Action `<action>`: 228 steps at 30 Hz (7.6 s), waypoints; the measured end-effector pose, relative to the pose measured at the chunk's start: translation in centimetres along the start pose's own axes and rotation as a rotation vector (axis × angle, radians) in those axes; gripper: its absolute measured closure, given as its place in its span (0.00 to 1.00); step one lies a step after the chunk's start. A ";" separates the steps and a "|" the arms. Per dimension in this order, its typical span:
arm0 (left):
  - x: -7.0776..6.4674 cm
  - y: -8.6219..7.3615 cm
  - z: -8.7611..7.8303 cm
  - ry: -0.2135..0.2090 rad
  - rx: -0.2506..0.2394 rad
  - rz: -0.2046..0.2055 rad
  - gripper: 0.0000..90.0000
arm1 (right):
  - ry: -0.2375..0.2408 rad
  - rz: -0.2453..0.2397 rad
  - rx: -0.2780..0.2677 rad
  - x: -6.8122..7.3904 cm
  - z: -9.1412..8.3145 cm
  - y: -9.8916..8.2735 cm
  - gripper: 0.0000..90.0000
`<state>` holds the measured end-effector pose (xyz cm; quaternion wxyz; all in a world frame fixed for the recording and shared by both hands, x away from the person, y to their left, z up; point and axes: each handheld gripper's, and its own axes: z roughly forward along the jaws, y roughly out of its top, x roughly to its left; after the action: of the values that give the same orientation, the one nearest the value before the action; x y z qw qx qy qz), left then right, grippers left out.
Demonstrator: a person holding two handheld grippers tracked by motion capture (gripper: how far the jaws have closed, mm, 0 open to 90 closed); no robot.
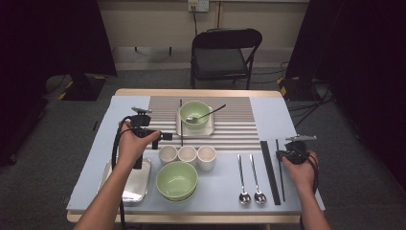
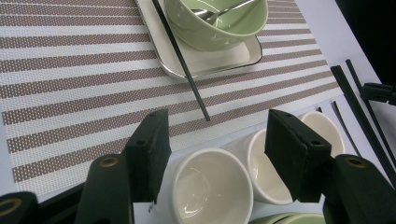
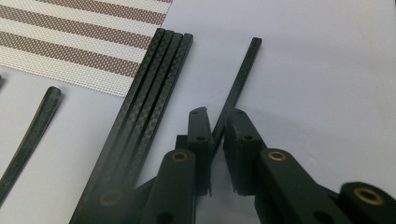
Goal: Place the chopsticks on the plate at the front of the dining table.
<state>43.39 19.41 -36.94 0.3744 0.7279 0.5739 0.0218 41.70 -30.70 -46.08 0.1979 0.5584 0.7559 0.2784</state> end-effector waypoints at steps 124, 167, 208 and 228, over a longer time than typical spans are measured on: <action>-6.6 0.6 2.1 -0.159 0.027 0.102 0.43 | 0.225 0.061 -0.119 4.6 -4.7 10.0 0.96; -9.6 0.0 3.7 -0.211 0.052 0.145 0.42 | 0.264 0.028 -0.131 7.9 -4.5 11.7 0.96; -12.4 -0.5 5.9 -0.247 0.086 0.180 0.42 | 0.279 0.015 -0.136 9.3 -4.4 12.3 0.96; -13.5 -0.8 6.7 -0.248 0.103 0.200 0.42 | 0.285 0.007 -0.153 10.1 -4.7 12.8 0.96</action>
<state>41.26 4.46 -36.83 0.4005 0.7967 0.4484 -0.0608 45.22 -19.20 -34.14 0.1299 0.4992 0.7510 0.4122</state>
